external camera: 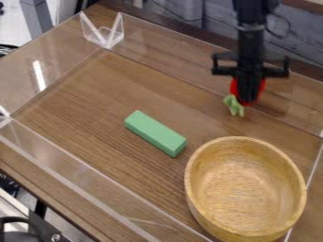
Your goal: Move the red fruit to the right
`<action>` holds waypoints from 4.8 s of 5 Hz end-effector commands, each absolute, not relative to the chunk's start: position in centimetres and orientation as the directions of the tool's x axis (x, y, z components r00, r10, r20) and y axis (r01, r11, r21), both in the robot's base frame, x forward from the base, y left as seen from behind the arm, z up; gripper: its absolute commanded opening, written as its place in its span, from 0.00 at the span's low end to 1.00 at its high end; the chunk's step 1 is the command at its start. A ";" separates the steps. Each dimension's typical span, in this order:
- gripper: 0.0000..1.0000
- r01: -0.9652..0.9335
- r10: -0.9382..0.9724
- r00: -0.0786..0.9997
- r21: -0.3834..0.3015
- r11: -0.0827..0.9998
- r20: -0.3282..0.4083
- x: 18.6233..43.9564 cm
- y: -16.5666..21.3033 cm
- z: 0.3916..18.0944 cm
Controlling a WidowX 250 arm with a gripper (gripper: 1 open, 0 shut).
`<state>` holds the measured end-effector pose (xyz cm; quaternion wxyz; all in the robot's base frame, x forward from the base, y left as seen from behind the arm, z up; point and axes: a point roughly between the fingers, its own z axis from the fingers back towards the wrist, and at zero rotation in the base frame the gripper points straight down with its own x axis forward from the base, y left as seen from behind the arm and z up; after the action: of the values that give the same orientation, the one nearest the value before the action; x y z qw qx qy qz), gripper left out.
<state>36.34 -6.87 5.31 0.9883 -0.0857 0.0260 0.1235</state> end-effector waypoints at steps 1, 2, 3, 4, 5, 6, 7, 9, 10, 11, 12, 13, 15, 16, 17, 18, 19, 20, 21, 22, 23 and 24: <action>0.00 -0.254 0.255 0.967 -0.189 0.949 -0.017 37.5 -7.7 5.8; 0.00 -0.268 0.270 0.963 -0.192 0.944 -0.014 37.6 -8.5 5.7; 1.00 -0.287 0.289 0.957 -0.190 0.939 -0.016 37.6 -8.9 5.7; 1.00 -0.263 0.265 0.964 -0.190 0.946 -0.013 36.9 -9.3 6.4; 1.00 -0.243 0.247 0.969 -0.198 0.950 -0.005 36.4 -9.4 7.5; 1.00 -0.295 0.304 0.953 -0.210 0.932 0.009 37.0 -9.6 7.1; 1.00 -0.344 0.357 0.934 -0.218 0.913 0.020 37.4 -9.9 6.4; 1.00 -0.261 0.277 0.960 -0.229 0.938 0.041 37.4 -8.8 7.9; 1.00 -0.283 0.304 0.951 -0.237 0.929 0.054 37.7 -8.8 8.1; 1.00 -0.317 0.351 0.932 -0.262 0.911 0.092 37.1 -7.4 9.6; 1.00 -0.311 0.366 0.919 -0.301 0.901 0.146 36.9 -7.1 13.1; 1.00 -0.307 0.376 0.911 -0.330 0.893 0.168 36.8 -7.2 15.7; 1.00 -0.222 0.302 0.933 -0.350 0.910 0.193 36.1 -8.3 17.7; 1.00 -0.227 0.309 0.930 -0.352 0.908 0.197 35.7 -8.0 17.6; 1.00 -0.236 0.319 0.927 -0.352 0.906 0.198 35.5 -8.0 17.2; 1.00 -0.245 0.327 0.924 -0.350 0.904 0.198 36.4 -8.6 18.0; 1.00 -0.251 0.331 0.923 -0.344 0.905 0.198 37.1 -9.3 18.4; 1.00 -0.244 0.319 0.928 -0.329 0.912 0.195 37.2 -9.6 17.0; 1.00 -0.238 0.307 0.932 -0.316 0.918 0.191 36.8 -9.9 15.9; 1.00 -0.171 0.237 0.953 -0.310 0.935 0.188 36.9 -9.8 15.5; 1.00 -0.103 0.166 0.968 -0.306 0.946 0.186 37.0 -9.7 15.3; 1.00 -0.105 0.168 0.968 -0.306 0.946 0.189 36.2 -9.2 15.9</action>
<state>36.16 -9.47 13.08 0.9850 -0.1398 -0.0681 0.0753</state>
